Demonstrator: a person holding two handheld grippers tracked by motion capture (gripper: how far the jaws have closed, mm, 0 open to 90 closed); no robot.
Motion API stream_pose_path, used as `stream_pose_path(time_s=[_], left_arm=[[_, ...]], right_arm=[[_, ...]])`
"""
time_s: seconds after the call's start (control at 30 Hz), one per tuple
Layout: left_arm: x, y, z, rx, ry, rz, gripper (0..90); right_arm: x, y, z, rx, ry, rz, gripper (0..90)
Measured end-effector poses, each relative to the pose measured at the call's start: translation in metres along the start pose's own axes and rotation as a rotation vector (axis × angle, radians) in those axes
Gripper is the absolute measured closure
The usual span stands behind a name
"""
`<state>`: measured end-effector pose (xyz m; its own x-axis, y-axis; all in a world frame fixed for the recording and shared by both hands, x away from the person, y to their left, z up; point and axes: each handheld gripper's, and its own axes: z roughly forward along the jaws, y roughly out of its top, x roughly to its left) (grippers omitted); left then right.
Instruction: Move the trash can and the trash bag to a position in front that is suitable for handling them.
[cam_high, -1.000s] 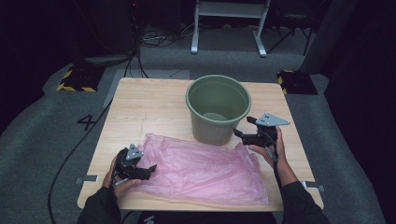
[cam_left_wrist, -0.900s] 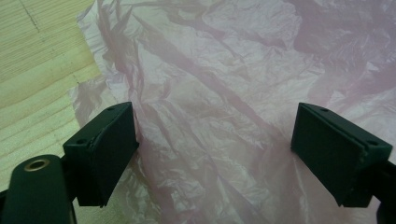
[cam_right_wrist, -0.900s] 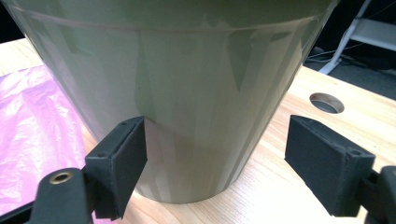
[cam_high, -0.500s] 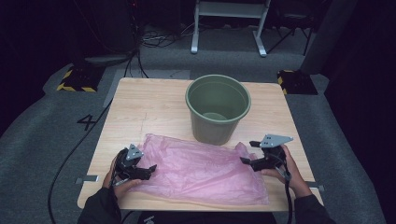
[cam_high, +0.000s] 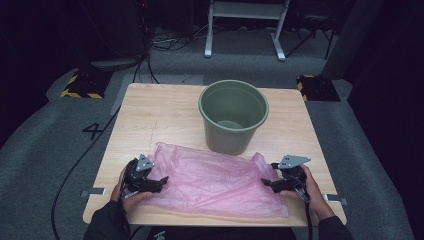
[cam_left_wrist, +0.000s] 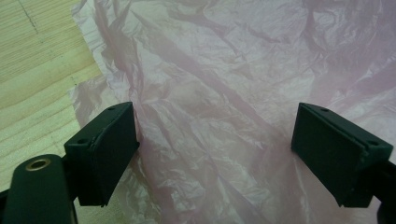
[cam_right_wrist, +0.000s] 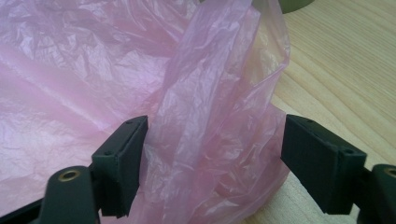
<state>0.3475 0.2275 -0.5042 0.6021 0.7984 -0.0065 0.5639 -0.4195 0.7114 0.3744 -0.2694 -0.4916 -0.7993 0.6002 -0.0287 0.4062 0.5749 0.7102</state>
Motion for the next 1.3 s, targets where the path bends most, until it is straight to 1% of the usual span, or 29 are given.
stream_pose_path(time_s=[0.23,0.37,0.5,0.67,0.83,0.87,0.9,0.97,1.03,1.07,1.1,1.13,1.17,1.27,1.3], left_arm=[[0.000,0.000,0.000,0.000,0.000,0.000,13.9],[0.000,0.000,0.000,0.000,0.002,0.002,13.8],[0.000,0.000,0.000,-0.002,0.002,0.004,13.9],[-0.001,0.001,0.001,-0.001,0.003,0.002,13.8],[-0.004,0.005,0.004,0.002,0.000,-0.001,13.8],[-0.004,0.005,0.006,-0.004,-0.001,0.001,13.8],[-0.005,0.007,0.007,-0.002,0.000,0.006,13.9],[-0.006,0.009,0.009,0.000,-0.004,0.003,13.8],[-0.008,0.011,0.011,0.000,-0.004,0.007,13.9],[-0.009,0.012,0.013,-0.002,-0.003,0.005,13.9],[-0.009,0.014,0.014,0.001,-0.003,0.008,13.9],[-0.012,0.018,0.018,-0.002,-0.009,0.011,13.9],[-0.012,0.018,0.018,-0.002,-0.009,0.011,13.9],[-0.017,0.023,0.023,-0.001,-0.016,0.024,13.9],[-0.018,0.025,0.025,-0.002,-0.020,0.021,13.9]], right_arm=[[-0.001,-0.002,0.003,0.015,-0.001,0.002,25.6],[-0.004,-0.004,0.004,0.009,0.006,0.020,25.7],[-0.005,-0.004,0.004,0.009,0.011,0.025,25.5],[-0.007,-0.005,0.004,0.006,0.007,0.031,25.4],[-0.012,-0.006,0.003,0.005,-0.009,0.042,25.4],[-0.013,-0.006,0.003,0.006,-0.013,0.047,25.5],[-0.016,-0.007,0.002,0.004,-0.020,0.051,25.8],[-0.017,-0.007,0.002,0.004,-0.023,0.055,25.8],[-0.022,-0.008,0.002,-0.002,-0.029,0.060,26.3],[-0.028,-0.009,0.001,-0.003,-0.039,0.073,26.7],[-0.028,-0.009,0.001,-0.003,-0.039,0.073,26.7],[-0.033,-0.010,0.000,0.000,-0.053,0.084,26.9],[-0.033,-0.010,0.000,0.000,-0.053,0.084,26.9],[-0.043,-0.012,-0.003,0.005,-0.080,0.105,26.7],[-0.049,-0.014,-0.005,0.007,-0.095,0.120,26.7]])
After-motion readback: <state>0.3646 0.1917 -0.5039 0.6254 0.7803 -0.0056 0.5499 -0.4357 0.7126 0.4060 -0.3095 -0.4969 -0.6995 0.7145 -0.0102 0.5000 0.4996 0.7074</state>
